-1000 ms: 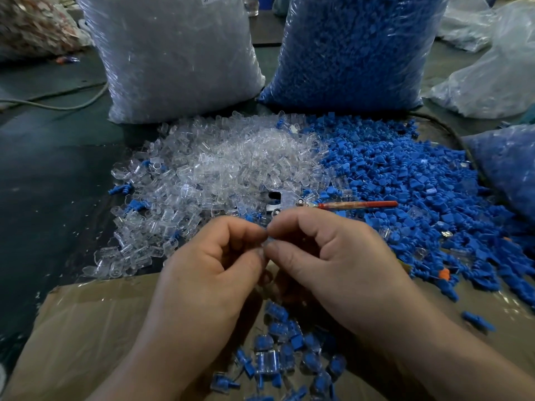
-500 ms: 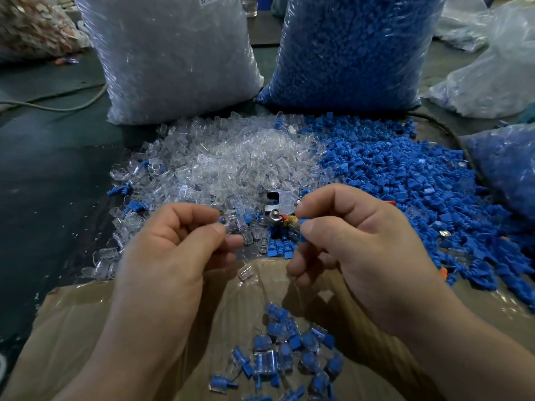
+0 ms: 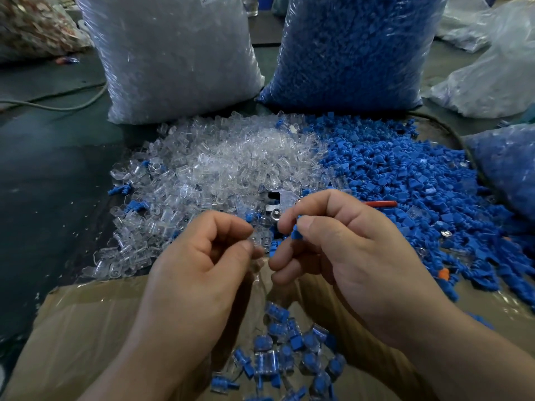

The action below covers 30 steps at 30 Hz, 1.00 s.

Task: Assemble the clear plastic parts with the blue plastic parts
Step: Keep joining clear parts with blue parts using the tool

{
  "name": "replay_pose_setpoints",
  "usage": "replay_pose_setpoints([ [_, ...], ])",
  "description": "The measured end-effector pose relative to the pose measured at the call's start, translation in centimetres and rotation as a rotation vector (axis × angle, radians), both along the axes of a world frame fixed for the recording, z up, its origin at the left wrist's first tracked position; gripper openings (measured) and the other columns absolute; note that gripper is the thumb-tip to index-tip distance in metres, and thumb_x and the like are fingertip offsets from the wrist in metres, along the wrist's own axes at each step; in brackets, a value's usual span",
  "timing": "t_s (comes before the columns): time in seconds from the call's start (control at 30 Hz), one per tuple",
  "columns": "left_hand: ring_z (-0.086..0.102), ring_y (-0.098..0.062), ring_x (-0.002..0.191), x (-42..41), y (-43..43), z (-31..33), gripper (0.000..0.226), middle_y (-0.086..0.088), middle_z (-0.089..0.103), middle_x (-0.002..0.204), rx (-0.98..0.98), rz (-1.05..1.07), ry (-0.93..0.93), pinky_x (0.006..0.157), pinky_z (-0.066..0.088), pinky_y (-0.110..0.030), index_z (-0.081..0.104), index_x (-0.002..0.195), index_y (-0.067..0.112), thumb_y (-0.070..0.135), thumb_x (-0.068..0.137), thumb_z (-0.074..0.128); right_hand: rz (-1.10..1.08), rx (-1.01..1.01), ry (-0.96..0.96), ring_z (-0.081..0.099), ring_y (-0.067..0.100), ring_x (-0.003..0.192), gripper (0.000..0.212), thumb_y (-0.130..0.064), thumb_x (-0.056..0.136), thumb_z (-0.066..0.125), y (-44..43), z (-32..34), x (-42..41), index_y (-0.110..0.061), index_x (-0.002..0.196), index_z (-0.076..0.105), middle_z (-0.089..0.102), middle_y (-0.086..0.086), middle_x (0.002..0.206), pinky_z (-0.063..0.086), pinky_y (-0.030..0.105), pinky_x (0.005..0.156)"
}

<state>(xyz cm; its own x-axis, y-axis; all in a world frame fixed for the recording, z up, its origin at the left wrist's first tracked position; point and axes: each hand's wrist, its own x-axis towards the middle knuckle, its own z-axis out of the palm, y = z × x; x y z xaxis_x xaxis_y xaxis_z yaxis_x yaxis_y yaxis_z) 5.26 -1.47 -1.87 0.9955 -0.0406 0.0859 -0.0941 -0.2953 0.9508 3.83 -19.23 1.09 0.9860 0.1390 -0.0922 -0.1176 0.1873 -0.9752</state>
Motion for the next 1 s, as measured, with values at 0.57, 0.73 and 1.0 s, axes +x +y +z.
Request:
replay_pose_setpoints([
  [0.57, 0.075, -0.021, 0.070, 0.00, -0.03, -0.04, 0.037, -0.008, 0.075, 0.081, -0.310, -0.115, 0.170, 0.056, 0.057, -0.028, 0.074, 0.091, 0.028, 0.046, 0.059, 0.080, -0.081, -0.814, -0.528, 0.064, -0.003, 0.085, 0.012, -0.037, 0.087, 0.067, 0.22, -0.53, -0.18, -0.037, 0.098, 0.062, 0.066, -0.021, 0.091, 0.050, 0.014, 0.070],
  [0.73, 0.074, -0.024, 0.068, -0.10, -0.20, 0.44, 0.039, -0.009, 0.075, 0.077, -0.306, -0.102, 0.165, 0.056, 0.057, -0.032, 0.074, 0.089, 0.030, 0.050, 0.055, 0.076, -0.027, -0.961, -0.581, 0.061, -0.001, 0.094, 0.018, -0.041, 0.092, 0.045, 0.29, -0.41, -0.25, -0.039, 0.108, 0.054, 0.064, -0.020, 0.098, 0.053, 0.026, 0.076],
  [1.0, 0.070, -0.024, 0.061, -0.01, -0.16, 0.78, 0.035, -0.016, 0.071, 0.071, -0.422, -0.171, 0.264, 0.054, 0.056, -0.029, 0.075, 0.083, 0.020, 0.032, 0.054, 0.088, -0.042, -1.024, -0.619, 0.060, 0.007, 0.082, 0.015, -0.042, 0.092, 0.047, 0.18, -0.35, -0.47, -0.034, 0.099, 0.059, 0.060, -0.016, 0.092, 0.052, 0.032, 0.066],
])
